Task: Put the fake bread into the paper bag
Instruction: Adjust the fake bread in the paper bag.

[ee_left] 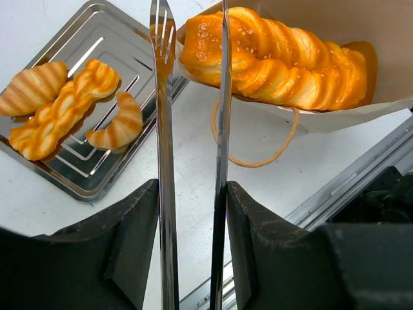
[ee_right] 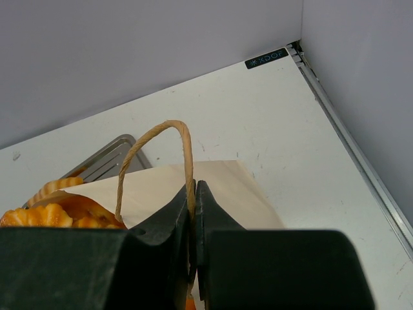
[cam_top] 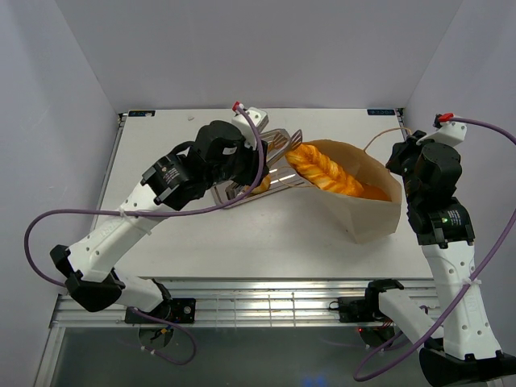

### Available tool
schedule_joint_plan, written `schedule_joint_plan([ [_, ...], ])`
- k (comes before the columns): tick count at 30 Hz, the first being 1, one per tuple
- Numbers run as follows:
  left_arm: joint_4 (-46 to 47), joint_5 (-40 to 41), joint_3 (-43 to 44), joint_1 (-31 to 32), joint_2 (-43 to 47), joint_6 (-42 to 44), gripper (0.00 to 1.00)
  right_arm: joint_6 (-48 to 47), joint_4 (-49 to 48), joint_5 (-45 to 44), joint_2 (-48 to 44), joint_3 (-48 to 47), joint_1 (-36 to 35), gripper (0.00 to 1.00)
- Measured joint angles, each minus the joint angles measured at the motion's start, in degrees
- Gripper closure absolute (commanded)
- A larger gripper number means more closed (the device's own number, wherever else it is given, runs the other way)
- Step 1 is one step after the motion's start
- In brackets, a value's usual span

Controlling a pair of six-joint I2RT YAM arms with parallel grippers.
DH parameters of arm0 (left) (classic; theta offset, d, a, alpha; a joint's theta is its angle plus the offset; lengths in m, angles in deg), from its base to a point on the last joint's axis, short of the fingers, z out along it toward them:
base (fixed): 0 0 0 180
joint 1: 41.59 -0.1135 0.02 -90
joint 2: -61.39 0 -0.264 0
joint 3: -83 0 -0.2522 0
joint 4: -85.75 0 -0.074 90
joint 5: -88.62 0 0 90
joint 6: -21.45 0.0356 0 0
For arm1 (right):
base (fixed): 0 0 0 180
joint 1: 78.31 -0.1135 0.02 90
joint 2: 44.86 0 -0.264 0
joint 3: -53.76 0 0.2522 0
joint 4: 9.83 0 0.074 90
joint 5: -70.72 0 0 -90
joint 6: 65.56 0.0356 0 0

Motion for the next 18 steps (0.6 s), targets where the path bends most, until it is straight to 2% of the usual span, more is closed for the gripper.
schedule_joint_plan([
  [13, -2.2, -2.2, -1.1, -1.1, 0.5, -1.0, 0.46, -0.5, 0.0, 0.0, 0.0, 0.0, 0.0, 0.92],
  [18, -2.5, -5.3, -2.9, -1.1, 0.5, -1.3, 0.46, -0.5, 0.0, 0.0, 0.3, 0.0, 0.0, 0.92],
])
